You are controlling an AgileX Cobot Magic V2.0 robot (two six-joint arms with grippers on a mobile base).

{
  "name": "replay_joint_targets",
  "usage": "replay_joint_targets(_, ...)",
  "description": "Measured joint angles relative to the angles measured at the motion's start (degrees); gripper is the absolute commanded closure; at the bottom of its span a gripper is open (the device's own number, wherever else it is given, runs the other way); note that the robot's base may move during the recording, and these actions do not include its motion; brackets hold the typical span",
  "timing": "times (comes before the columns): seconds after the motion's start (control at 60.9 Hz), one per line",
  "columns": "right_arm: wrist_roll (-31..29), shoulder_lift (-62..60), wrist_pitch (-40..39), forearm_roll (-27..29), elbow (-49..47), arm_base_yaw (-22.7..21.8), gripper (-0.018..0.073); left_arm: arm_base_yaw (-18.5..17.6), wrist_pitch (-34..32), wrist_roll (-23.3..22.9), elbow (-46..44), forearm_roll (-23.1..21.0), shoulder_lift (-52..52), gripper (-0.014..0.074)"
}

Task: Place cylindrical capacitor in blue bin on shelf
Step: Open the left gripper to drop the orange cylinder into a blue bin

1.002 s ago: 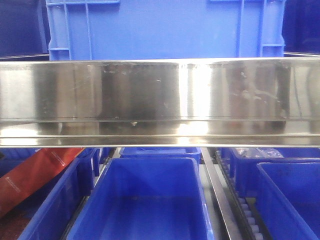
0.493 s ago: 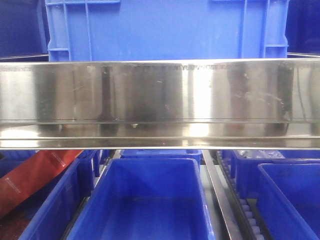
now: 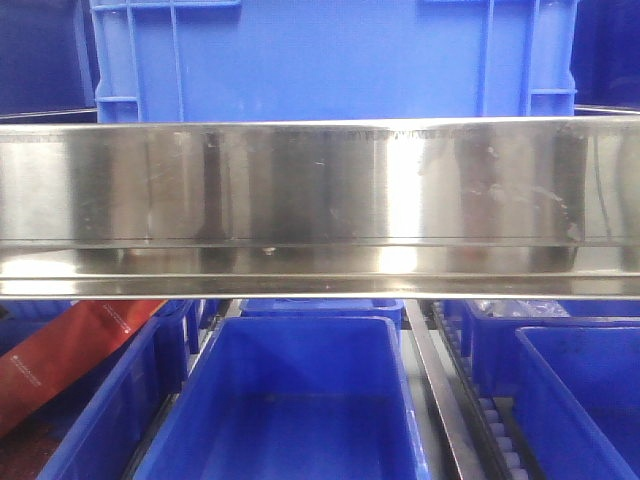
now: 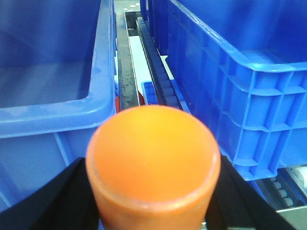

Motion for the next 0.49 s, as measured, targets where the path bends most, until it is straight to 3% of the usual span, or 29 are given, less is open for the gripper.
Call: replay_joint_targets(0.493, 0.0, 0.0, 0.0, 0.0, 0.0, 0.0, 0.0708, 0.0, 0.0, 0.0, 0.0, 0.0, 0.0, 0.0707)
